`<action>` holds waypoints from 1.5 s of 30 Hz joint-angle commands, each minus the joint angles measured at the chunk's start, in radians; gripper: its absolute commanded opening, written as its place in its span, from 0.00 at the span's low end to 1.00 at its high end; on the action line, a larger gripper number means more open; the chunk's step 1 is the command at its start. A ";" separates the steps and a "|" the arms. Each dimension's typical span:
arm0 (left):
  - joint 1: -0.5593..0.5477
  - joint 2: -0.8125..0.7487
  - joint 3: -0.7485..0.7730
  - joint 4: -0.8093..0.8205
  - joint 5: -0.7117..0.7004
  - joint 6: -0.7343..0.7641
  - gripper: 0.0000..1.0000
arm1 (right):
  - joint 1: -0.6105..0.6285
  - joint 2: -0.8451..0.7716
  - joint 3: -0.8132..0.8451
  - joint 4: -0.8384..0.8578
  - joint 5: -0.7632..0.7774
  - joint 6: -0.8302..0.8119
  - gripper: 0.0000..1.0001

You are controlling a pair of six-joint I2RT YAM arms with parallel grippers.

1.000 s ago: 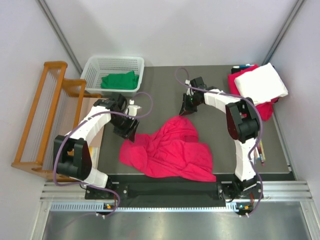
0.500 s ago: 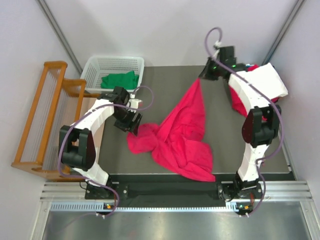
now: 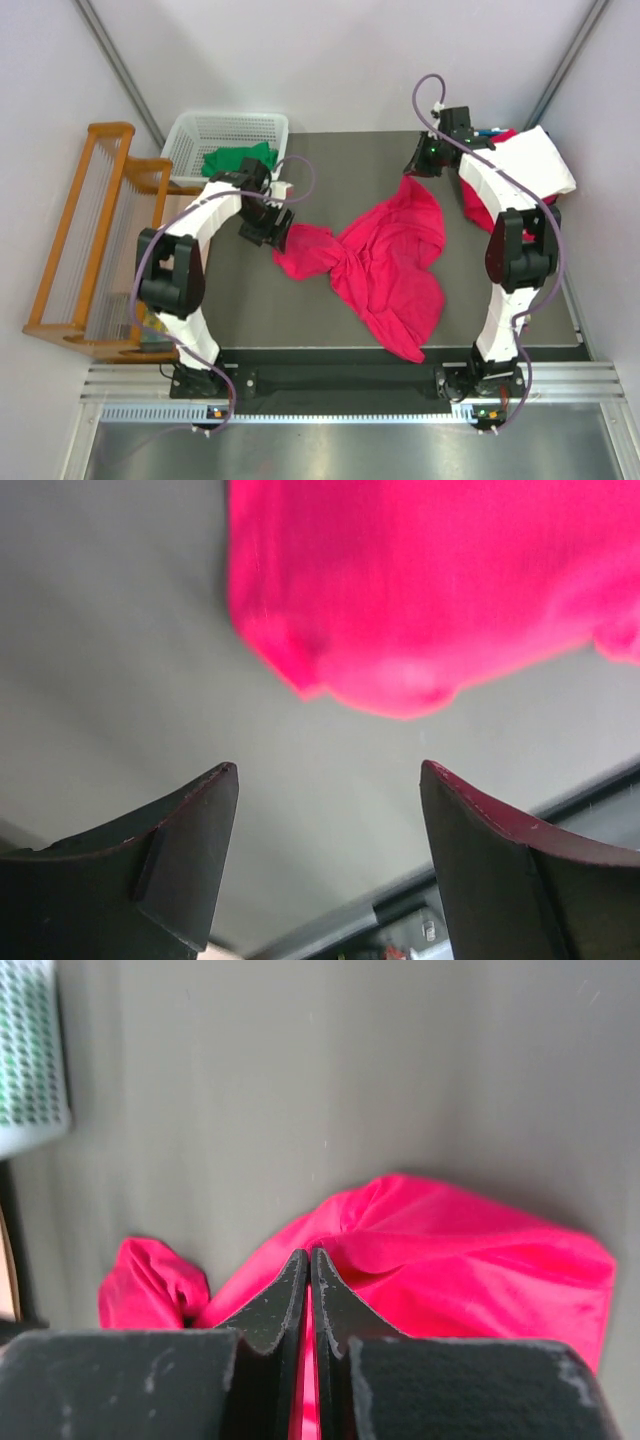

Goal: Fold and stack the t-shirts
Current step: Flatten the tshirt out

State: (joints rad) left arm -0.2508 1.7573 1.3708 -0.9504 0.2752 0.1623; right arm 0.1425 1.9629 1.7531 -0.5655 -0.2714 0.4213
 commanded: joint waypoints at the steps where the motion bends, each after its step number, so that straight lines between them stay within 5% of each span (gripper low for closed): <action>1: -0.042 0.109 0.134 0.073 -0.051 -0.046 0.79 | 0.015 -0.033 -0.018 0.042 -0.017 -0.004 0.00; 8: -0.042 0.353 0.378 0.044 -0.051 -0.072 0.74 | 0.022 -0.062 -0.043 0.052 -0.025 -0.003 0.00; 13: -0.042 0.415 0.415 0.048 -0.047 -0.081 0.64 | 0.022 -0.079 -0.049 0.053 -0.025 -0.006 0.00; 18: -0.042 0.444 0.421 0.044 -0.030 -0.083 0.07 | 0.023 -0.082 -0.058 0.056 -0.028 -0.006 0.00; 20: -0.042 0.447 0.419 0.038 -0.024 -0.083 0.00 | 0.022 -0.081 -0.063 0.056 -0.028 -0.001 0.00; 27: -0.042 0.400 0.448 0.009 0.007 -0.073 0.00 | 0.023 -0.078 -0.053 0.058 -0.034 0.005 0.00; 35: -0.030 0.320 0.706 -0.115 0.053 -0.078 0.00 | 0.017 -0.075 -0.017 0.033 -0.031 -0.001 0.00; 39: -0.030 0.237 0.660 -0.073 0.128 -0.095 0.00 | 0.012 -0.084 -0.029 0.033 -0.032 -0.007 0.00; 40: -0.033 0.229 0.602 -0.053 0.125 -0.099 0.05 | 0.012 -0.085 -0.030 0.036 -0.034 -0.007 0.00; 41: -0.036 0.226 0.575 -0.039 0.119 -0.098 0.34 | 0.012 -0.087 -0.038 0.041 -0.035 -0.006 0.00; 42: -0.038 0.235 0.550 -0.019 0.096 -0.095 0.46 | 0.011 -0.088 -0.041 0.042 -0.038 -0.007 0.00; 45: -0.041 0.281 0.487 -0.008 0.062 -0.093 0.61 | 0.011 -0.085 -0.044 0.042 -0.042 -0.009 0.00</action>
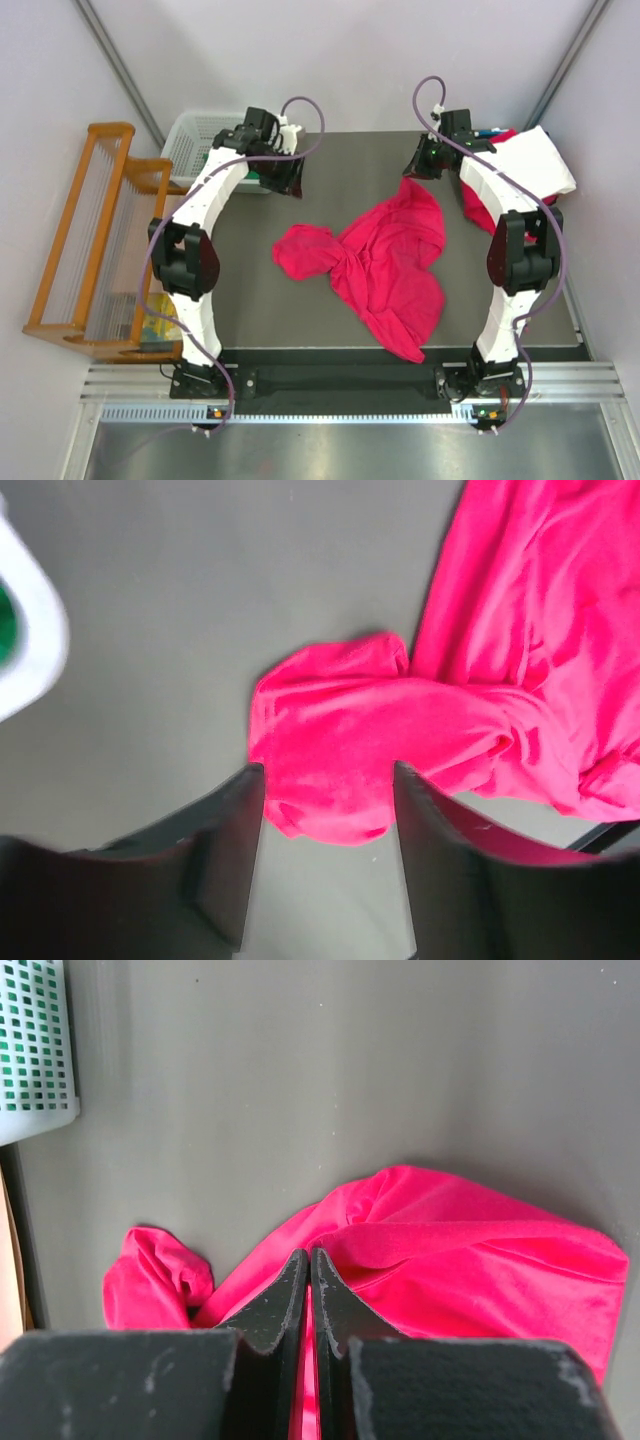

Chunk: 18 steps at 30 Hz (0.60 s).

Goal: Fold and stack the t-shirts
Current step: Flatten the tshirt out

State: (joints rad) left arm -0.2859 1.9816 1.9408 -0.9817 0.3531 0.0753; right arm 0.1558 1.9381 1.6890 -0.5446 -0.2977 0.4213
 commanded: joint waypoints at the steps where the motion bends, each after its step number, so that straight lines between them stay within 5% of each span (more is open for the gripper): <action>1: -0.010 0.065 -0.106 0.028 -0.028 -0.002 0.63 | -0.004 -0.059 0.021 0.021 -0.017 -0.007 0.00; 5: -0.071 0.069 -0.184 0.093 -0.117 0.024 0.69 | -0.004 -0.057 0.021 0.023 -0.020 -0.009 0.00; 18: -0.154 0.152 -0.168 0.104 -0.204 0.026 0.65 | -0.009 -0.057 -0.002 0.041 -0.037 0.002 0.00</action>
State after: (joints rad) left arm -0.4496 2.1067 1.7294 -0.9184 0.1883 0.0967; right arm 0.1520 1.9381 1.6882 -0.5426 -0.3183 0.4217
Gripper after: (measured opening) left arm 0.650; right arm 0.007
